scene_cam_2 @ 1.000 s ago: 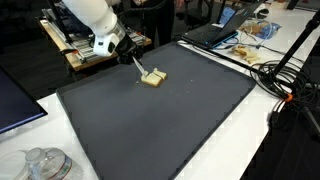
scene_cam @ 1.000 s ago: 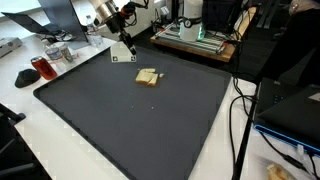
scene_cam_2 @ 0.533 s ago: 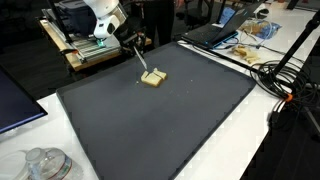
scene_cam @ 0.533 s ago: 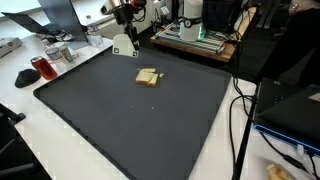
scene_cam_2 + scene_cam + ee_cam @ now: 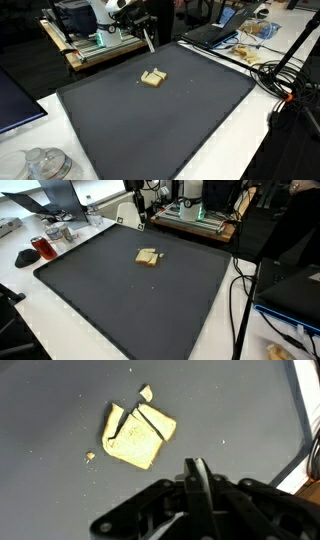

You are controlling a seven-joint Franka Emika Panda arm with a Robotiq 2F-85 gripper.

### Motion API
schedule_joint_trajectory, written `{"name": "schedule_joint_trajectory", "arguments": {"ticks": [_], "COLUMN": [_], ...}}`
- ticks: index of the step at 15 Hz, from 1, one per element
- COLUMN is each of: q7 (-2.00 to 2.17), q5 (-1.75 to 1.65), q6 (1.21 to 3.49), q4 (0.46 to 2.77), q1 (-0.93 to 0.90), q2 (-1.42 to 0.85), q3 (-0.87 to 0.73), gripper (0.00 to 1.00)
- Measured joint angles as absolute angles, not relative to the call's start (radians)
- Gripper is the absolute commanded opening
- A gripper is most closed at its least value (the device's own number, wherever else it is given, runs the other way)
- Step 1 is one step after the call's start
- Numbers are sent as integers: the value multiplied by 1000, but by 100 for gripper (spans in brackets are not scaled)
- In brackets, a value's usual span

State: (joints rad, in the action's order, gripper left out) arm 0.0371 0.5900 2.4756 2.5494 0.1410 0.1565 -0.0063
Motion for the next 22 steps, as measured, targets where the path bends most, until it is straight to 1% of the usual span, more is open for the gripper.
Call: {"name": "schedule_joint_trajectory", "arguments": {"ticks": [1, 2, 5, 7, 8, 10, 13, 16, 18, 20, 22], "q7": [117, 196, 350, 360, 360, 380, 599, 839, 993, 1142, 1257], "q5": [555, 508, 411, 408, 408, 393, 182, -60, -187, -278, -328], "q6": [2480, 2480, 2478, 2478, 2478, 2481, 2556, 2559, 2512, 2407, 2267], "q4": [2549, 2549, 2549, 2549, 2549, 2549, 2553, 2553, 2549, 2529, 2491], "q1": [164, 193, 270, 279, 281, 270, 302, 391, 449, 475, 395], "q2": [157, 156, 156, 156, 156, 154, 143, 166, 197, 219, 212], "q3": [28, 66, 151, 158, 158, 147, 193, 298, 377, 447, 429], "gripper": [1, 4, 4, 4, 1, 1, 1, 1, 1, 1, 1]}}
